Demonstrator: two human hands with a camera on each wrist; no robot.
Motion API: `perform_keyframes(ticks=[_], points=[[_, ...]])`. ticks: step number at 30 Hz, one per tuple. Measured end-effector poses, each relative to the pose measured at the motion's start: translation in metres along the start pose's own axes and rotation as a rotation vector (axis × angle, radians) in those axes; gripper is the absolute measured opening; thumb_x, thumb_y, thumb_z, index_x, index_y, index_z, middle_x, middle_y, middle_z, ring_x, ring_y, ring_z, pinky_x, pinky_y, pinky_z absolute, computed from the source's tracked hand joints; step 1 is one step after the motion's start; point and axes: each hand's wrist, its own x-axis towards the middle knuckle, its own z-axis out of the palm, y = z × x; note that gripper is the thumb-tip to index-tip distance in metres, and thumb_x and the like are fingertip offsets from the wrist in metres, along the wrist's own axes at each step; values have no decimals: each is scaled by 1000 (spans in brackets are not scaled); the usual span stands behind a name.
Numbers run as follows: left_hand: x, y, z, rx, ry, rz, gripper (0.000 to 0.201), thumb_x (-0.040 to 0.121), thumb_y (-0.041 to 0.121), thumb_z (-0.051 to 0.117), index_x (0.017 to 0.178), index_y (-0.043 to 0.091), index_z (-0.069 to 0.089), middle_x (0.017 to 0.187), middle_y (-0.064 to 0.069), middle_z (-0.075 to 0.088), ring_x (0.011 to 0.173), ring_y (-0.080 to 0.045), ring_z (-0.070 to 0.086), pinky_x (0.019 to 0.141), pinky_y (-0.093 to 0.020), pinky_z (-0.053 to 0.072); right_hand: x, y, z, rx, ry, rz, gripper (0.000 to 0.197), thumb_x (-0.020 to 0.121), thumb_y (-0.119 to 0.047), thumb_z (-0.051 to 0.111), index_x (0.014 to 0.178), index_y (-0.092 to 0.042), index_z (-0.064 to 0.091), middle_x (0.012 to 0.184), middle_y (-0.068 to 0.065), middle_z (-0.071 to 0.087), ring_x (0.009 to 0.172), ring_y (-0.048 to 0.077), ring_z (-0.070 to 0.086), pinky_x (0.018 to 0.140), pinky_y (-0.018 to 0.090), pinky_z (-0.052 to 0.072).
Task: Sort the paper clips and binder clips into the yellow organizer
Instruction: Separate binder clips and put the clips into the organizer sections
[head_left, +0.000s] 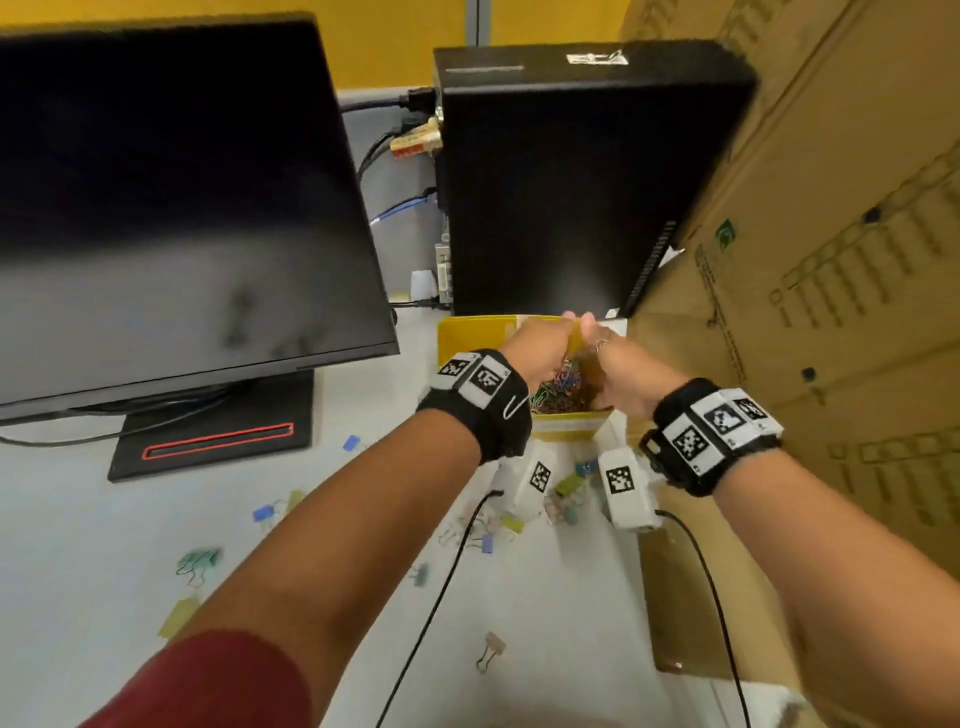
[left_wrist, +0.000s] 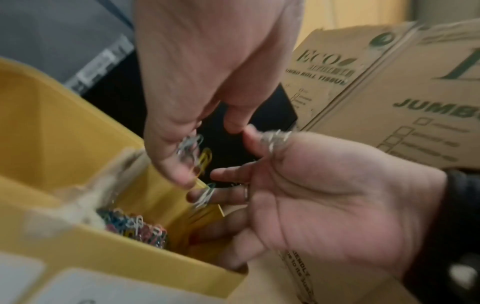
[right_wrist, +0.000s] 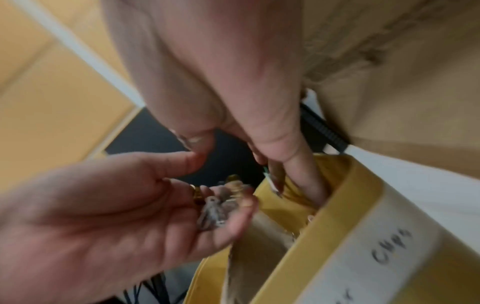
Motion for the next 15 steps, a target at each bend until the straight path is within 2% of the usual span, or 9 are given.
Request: perform_keyframes(ticks=[2, 3, 6, 8, 10, 11, 12, 13, 15], points=[[7, -1, 6, -69, -38, -116, 64, 95, 50, 30, 142, 7, 25, 153, -14, 25, 131, -31, 39, 109, -46, 35, -9, -1, -8, 153, -92, 63, 46, 96, -48, 19, 113, -22, 53, 88, -5, 63, 79, 12, 57, 65, 32, 44], [10, -2, 5, -73, -35, -127, 67, 94, 53, 28, 143, 8, 22, 154, -13, 22, 138, -33, 30, 113, -50, 27, -15, -1, -13, 148, -74, 40, 42, 97, -45, 20, 108, -22, 54, 87, -6, 64, 78, 10, 58, 67, 30, 44], [-12, -12, -9, 79, 43, 136, 50, 96, 44, 35, 132, 9, 41, 135, -12, 49, 123, -26, 47, 107, -46, 37, -35, 6, -32, -60, 57, -138, 23, 98, -12, 34, 107, -13, 55, 108, 9, 56, 100, 21, 52, 88, 33, 45], [-40, -31, -14, 249, 44, 325, 27, 96, 27, 45, 111, 8, 57, 107, -6, 60, 100, -20, 57, 90, -35, 48, -50, 26, -44, -289, 82, -175, 24, 93, -1, 41, 88, -15, 59, 105, 12, 56, 95, 22, 53, 80, 23, 46], [-65, -64, -13, 666, -26, 358, 25, 91, 30, 54, 103, 9, 61, 107, -6, 62, 104, -21, 57, 88, -33, 47, -60, 51, -46, -576, 77, -72, 24, 86, 8, 50, 91, -13, 60, 102, 8, 55, 85, 18, 54, 62, 5, 45], [-74, -83, -10, 922, -66, 299, 34, 86, 37, 58, 111, 14, 58, 119, -6, 57, 113, -23, 51, 93, -35, 45, -60, 64, -43, -666, 65, 7, 27, 82, 7, 57, 101, -12, 58, 105, 9, 51, 83, 18, 54, 53, 2, 44], [-78, -103, -7, 1145, -101, 209, 51, 81, 45, 61, 124, 20, 49, 133, -7, 46, 123, -26, 42, 99, -40, 42, -59, 77, -38, -755, 46, 68, 39, 78, -1, 66, 113, -12, 52, 113, 10, 46, 86, 19, 55, 55, 4, 46], [-81, -119, -4, 1282, -137, 127, 71, 77, 54, 62, 136, 26, 35, 146, -8, 29, 133, -33, 29, 104, -47, 36, -55, 87, -32, -860, 25, 95, 58, 74, -16, 74, 124, -14, 44, 122, 12, 40, 97, 21, 53, 70, 10, 50], [-78, -147, 1, 1382, -186, 34, 92, 73, 63, 60, 144, 37, 7, 157, -6, -5, 141, -43, 3, 109, -59, 26, -44, 104, -18, -1024, -9, 115, 83, 66, -42, 78, 132, -21, 33, 132, 14, 32, 120, 28, 40, 98, 32, 43]])
